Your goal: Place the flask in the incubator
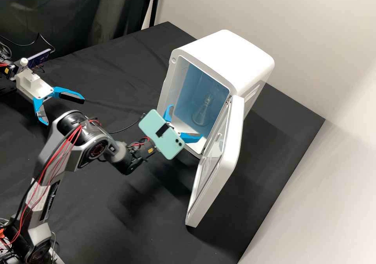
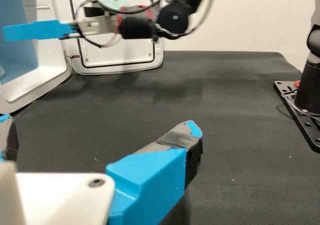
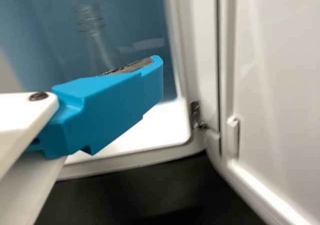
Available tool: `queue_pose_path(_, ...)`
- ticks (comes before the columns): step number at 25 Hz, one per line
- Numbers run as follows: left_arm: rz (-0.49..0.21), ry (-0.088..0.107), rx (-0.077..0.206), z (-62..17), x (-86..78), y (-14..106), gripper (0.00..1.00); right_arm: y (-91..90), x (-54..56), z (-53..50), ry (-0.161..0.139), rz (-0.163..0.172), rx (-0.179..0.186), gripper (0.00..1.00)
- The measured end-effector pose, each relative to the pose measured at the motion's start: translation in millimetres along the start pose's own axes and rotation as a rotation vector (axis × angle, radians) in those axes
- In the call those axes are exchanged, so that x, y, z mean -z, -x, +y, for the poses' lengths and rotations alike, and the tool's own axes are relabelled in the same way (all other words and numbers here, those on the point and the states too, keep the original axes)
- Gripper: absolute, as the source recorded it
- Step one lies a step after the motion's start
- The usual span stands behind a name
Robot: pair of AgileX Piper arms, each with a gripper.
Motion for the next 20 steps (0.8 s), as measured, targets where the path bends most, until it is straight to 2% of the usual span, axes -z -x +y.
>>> queue_pose_path(2, 0.003, 0.002, -0.002, 0.2, 0.1, -0.2, 1.00, 18.6, 7.1, -5.2, 0.002, 0.043, -0.005, 1.00)
queue_pose_path(4, 0.009, 0.005, -0.005, 0.4, 0.6, -0.2, 1.00, 34.3, 11.0, -9.2, 0.002, 0.058, 0.005, 1.00)
queue_pose_path(6, 0.009, 0.004, -0.005, 0.4, 0.6, -0.2, 1.00, 49.5, 13.3, -7.4, -0.005, 0.053, 0.013, 1.00)
queue_pose_path(8, 0.018, -0.001, -0.013, 1.8, 1.7, 0.9, 1.00, 64.8, 15.4, -4.1, -0.035, 0.049, 0.017, 1.00)
queue_pose_path(9, 0.020, -0.003, -0.016, 2.3, 1.6, 1.5, 1.00, 69.8, 15.8, -3.2, -0.037, 0.047, 0.018, 1.00)
queue_pose_path(12, 0.041, -0.009, -0.033, 5.2, 4.2, 4.0, 1.00, 80.8, 16.3, -1.6, -0.053, 0.042, 0.022, 1.00)
queue_pose_path(15, 0.069, -0.010, -0.050, 7.9, 7.8, 6.7, 1.00, 83.5, 16.5, -1.1, -0.056, 0.043, 0.022, 1.00)
queue_pose_path(17, 0.090, 0.002, -0.079, 13.3, 9.3, 10.8, 1.00, 83.4, 16.6, -1.0, -0.056, 0.043, 0.021, 1.00)
queue_pose_path(19, 0.104, 0.036, -0.131, 22.1, 8.4, 16.3, 1.00, 83.4, 16.6, -1.0, -0.056, 0.043, 0.021, 1.00)
queue_pose_path(20, 0.106, 0.059, -0.155, 25.4, 8.0, 18.1, 1.00, 83.4, 16.6, -1.0, -0.056, 0.043, 0.021, 1.00)
